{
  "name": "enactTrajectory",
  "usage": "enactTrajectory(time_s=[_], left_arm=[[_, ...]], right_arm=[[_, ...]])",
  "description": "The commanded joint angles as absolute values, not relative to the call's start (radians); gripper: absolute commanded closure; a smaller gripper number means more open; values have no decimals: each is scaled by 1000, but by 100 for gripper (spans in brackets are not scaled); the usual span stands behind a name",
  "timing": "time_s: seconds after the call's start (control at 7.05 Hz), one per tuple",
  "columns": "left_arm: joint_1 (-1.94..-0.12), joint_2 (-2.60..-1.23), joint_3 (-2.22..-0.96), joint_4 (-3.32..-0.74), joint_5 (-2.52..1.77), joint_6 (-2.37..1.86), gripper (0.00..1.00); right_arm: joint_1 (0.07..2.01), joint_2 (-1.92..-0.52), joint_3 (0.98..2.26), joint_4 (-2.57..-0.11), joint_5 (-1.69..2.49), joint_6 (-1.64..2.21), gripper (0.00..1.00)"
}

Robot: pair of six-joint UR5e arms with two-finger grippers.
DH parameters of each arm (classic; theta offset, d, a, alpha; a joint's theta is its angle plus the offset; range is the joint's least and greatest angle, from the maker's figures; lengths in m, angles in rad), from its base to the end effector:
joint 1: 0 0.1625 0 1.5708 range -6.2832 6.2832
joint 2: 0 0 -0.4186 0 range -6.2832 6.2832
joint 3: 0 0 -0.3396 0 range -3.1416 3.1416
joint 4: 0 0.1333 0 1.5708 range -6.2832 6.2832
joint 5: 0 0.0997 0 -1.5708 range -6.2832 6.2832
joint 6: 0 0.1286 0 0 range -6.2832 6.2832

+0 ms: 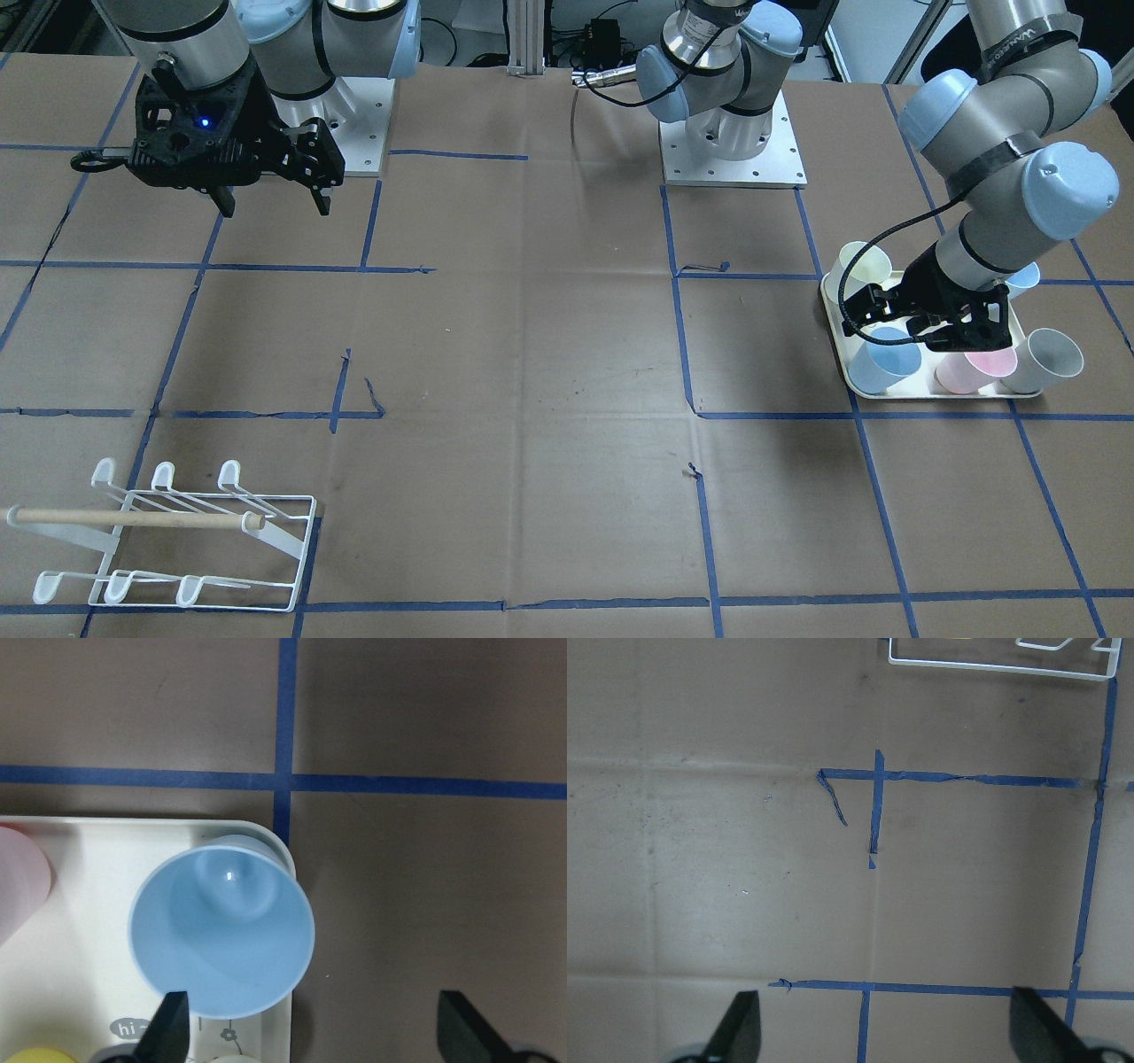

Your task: Transfer IKEA cup to right arm and place on rack

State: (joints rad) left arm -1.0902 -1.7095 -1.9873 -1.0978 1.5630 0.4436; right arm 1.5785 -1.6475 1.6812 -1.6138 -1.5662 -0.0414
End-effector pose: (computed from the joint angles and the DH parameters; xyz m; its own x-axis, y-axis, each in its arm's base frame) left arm 0.0821 -0.4480 0.2617 -0.9984 -0.0388 0.0423 -0.0357 0.9968 0.0708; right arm 0.1370 -0.4072 0.4408 -0.9988 -0.0491 -0.0042 -0.0491 0.9987 -0.0095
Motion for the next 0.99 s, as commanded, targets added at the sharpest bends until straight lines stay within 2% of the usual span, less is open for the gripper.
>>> enactTrajectory(time_s=[0.0, 0.43, 0.57, 0.85], left_arm=[[-1091, -1744, -1991, -1030, 1563, 443, 3], [-1104, -1798, -1991, -986, 1569, 440, 3], [-1115, -1798, -1988, -986, 1569, 428, 14], [-1114, -1793, -1985, -991, 1575, 437, 80]], right_arm=[[1578, -1647, 1683, -1614, -1566, -41, 0], [1577, -1646, 1683, -1614, -1566, -41, 0], [1577, -1646, 1683, -1614, -1566, -41, 0], [1575, -1646, 1683, -1614, -1566, -41, 0]])
